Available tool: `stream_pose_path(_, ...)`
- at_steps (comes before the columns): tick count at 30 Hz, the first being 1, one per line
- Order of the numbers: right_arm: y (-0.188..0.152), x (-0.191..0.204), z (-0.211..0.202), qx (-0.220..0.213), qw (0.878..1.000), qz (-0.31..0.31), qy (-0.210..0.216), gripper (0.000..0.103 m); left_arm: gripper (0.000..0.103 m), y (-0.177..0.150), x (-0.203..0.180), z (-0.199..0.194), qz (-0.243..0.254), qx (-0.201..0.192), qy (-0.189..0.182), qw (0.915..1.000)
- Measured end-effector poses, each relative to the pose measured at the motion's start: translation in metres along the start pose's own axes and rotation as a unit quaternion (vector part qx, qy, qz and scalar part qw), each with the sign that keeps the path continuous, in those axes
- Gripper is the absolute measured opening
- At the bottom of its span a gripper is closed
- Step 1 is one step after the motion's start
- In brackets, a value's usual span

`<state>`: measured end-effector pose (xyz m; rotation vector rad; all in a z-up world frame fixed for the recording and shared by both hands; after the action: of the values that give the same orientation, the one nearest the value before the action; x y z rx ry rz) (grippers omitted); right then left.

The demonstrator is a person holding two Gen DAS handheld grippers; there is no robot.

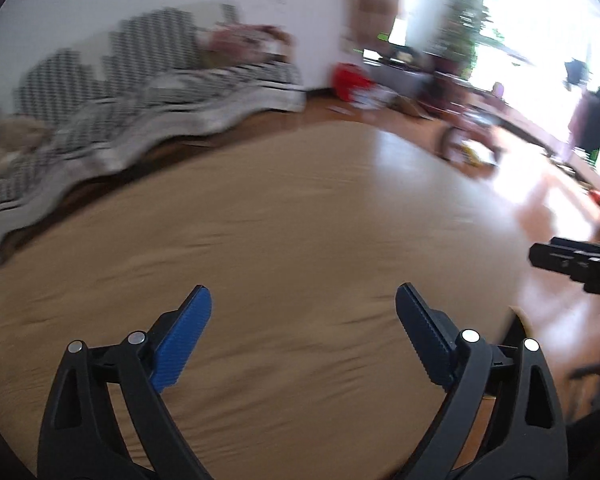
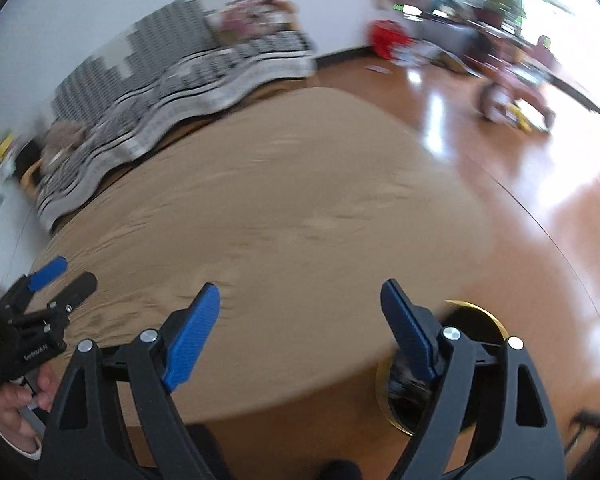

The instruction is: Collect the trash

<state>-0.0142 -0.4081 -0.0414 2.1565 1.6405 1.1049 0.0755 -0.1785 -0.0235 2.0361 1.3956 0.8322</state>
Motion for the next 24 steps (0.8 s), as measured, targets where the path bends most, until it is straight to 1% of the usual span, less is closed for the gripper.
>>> stream_pose_path(1, 0.003, 0.022, 0.011, 0.004, 1.0, -0.015, 0.011, 0.08, 0.091, -0.006, 0.028, -0.004, -0.011, -0.001, 0.026, 0.9996)
stream_pose_path(3, 0.006, 0.07, 0.034, 0.012, 0.998, -0.047, 0.038, 0.08, 0.091, -0.016, 0.073, -0.011, -0.031, 0.0, 0.065, 0.9974)
stream_pose_path(5, 0.005, 0.115, 0.056, 0.02, 0.995, -0.075, 0.059, 0.08, 0.091, -0.033, 0.119, -0.02, -0.055, 0.004, 0.106, 0.9928)
stream_pose_path(8, -0.003, 0.164, 0.083, 0.038, 0.99, -0.111, 0.075, 0.08, 0.091, -0.06, 0.167, -0.03, -0.084, 0.019, 0.132, 0.9875)
stream_pose_path(10, -0.01, 0.191, 0.098, 0.049, 0.986, -0.139, 0.074, 0.08, 0.091, -0.078, 0.192, -0.035, -0.099, 0.032, 0.148, 0.9835)
stream_pose_path(13, -0.018, 0.209, 0.111, 0.056, 0.984, -0.156, 0.064, 0.08, 0.091, -0.099, 0.217, -0.041, -0.12, 0.045, 0.166, 0.9778)
stream_pose_path(16, -0.022, 0.211, 0.118, 0.063, 0.984, -0.155, 0.059, 0.082, 0.091, -0.111, 0.232, -0.047, -0.139, 0.051, 0.176, 0.9732)
stream_pose_path(19, -0.024, 0.208, 0.119, 0.067, 0.984, -0.153, 0.053, 0.083, 0.091, -0.109, 0.231, -0.051, -0.151, 0.046, 0.173, 0.9722)
stream_pose_path(24, -0.027, 0.192, 0.116, 0.07, 0.986, -0.143, 0.043, 0.083, 0.091, -0.103, 0.225, -0.051, -0.14, 0.039, 0.179, 0.973)
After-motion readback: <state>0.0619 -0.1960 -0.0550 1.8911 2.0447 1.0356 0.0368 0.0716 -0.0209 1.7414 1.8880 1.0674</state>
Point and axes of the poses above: each gripper's, at about its wrist camera, not at the fingertips, and z roughly the way its jaws point, x to its left, y to its top, the point moved 4 cm from there along z, roughly the way its jaws point, and after that the axes turned 14 degrees about y, right-handed, at the moved point
